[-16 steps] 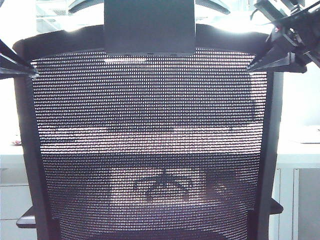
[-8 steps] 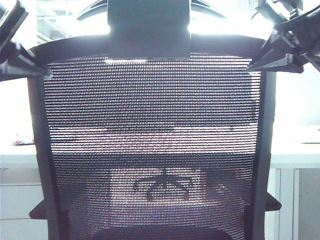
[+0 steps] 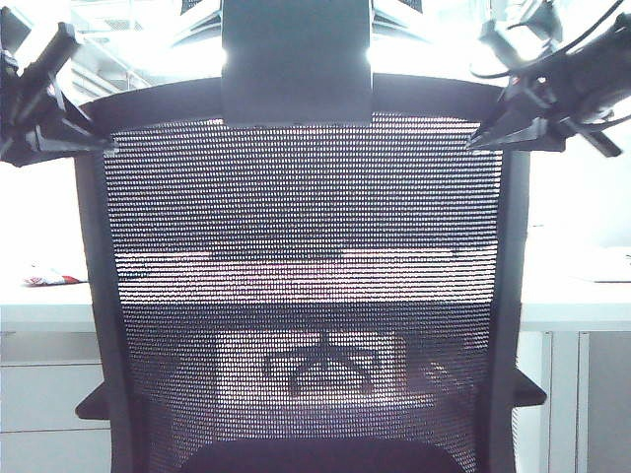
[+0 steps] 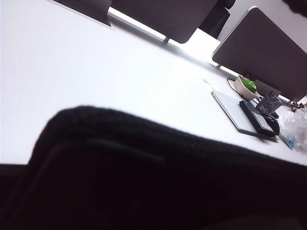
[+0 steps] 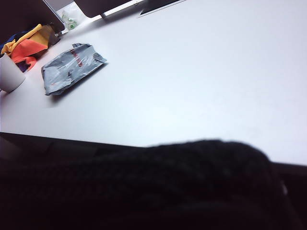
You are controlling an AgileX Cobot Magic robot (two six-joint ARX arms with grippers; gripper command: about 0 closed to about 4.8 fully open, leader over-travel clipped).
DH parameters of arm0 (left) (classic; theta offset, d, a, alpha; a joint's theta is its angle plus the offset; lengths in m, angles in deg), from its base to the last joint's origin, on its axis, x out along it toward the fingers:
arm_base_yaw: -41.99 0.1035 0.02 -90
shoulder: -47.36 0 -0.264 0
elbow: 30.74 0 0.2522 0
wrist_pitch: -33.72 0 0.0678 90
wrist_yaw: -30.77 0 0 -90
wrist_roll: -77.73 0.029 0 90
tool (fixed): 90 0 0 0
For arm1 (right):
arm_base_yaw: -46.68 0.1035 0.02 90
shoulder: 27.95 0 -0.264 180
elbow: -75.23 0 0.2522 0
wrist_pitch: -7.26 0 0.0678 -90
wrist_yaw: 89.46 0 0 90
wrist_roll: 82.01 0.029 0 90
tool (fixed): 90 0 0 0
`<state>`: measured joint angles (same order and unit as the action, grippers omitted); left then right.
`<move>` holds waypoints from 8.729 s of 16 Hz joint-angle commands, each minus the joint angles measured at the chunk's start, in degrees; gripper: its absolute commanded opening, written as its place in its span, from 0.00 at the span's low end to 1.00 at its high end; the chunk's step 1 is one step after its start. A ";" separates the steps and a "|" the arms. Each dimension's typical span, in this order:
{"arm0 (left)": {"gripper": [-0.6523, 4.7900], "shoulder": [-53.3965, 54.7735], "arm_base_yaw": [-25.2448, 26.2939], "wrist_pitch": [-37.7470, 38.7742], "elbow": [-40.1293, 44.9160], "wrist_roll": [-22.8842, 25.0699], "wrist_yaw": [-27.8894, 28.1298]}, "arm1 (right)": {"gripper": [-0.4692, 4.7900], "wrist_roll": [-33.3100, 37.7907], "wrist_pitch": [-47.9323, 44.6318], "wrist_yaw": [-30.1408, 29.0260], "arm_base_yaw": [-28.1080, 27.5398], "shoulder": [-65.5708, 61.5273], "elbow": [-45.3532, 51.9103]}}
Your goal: Push the black chair under the table.
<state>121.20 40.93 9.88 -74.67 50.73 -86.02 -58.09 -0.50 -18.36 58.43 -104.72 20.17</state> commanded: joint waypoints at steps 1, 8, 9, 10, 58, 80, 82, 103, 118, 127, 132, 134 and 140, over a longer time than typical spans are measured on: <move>0.11 2.29 0.81 -2.36 -2.12 1.03 6.03 | 0.08 -0.39 -4.48 4.98 -0.94 -2.69 -3.63; 0.11 8.72 0.81 -2.32 -9.66 1.99 6.21 | 0.08 -0.31 -5.97 5.18 -1.42 -5.97 -6.84; 0.11 9.84 0.81 -2.56 -10.40 1.97 6.16 | 0.08 -0.15 -6.10 5.18 -1.53 -6.62 -6.86; 0.11 10.49 0.81 -2.80 -10.67 1.97 6.16 | 0.08 -0.15 -6.21 5.18 -1.60 -7.10 -6.86; 0.11 -73.70 0.76 55.84 6.47 15.04 15.58 | 0.08 -3.08 28.04 12.46 -0.50 51.25 12.74; 0.11 -73.59 0.79 44.85 18.84 12.46 28.96 | 0.09 -2.97 29.05 32.92 -0.59 68.22 21.90; 0.11 -73.59 0.79 44.85 18.84 12.46 28.96 | 0.09 -2.97 29.05 32.92 -0.59 68.22 21.90; 0.11 -73.59 0.81 38.16 29.66 22.47 22.45 | 0.09 -2.97 29.05 32.92 -0.57 68.19 21.90; 0.11 -73.61 0.83 38.12 29.66 23.41 22.73 | 0.09 -2.97 29.05 32.92 -0.59 68.19 21.90; 0.11 -73.61 2.08 37.75 29.66 23.43 22.69 | 0.09 -2.97 29.05 32.92 -0.57 68.22 21.90; 0.11 -73.61 2.08 38.03 29.66 23.54 22.69 | 0.09 -2.97 29.05 32.92 -0.57 68.22 21.90; 0.11 -73.61 2.08 38.03 29.66 23.54 22.69 | 0.09 -2.97 29.05 32.92 -0.57 68.22 21.90; 0.11 -73.59 2.08 38.03 29.66 23.54 22.69 | 0.09 -2.97 29.05 32.92 -0.57 68.22 21.90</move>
<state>47.57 42.98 48.54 -45.03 73.92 -63.22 -60.91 29.11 14.38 57.79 -36.61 42.23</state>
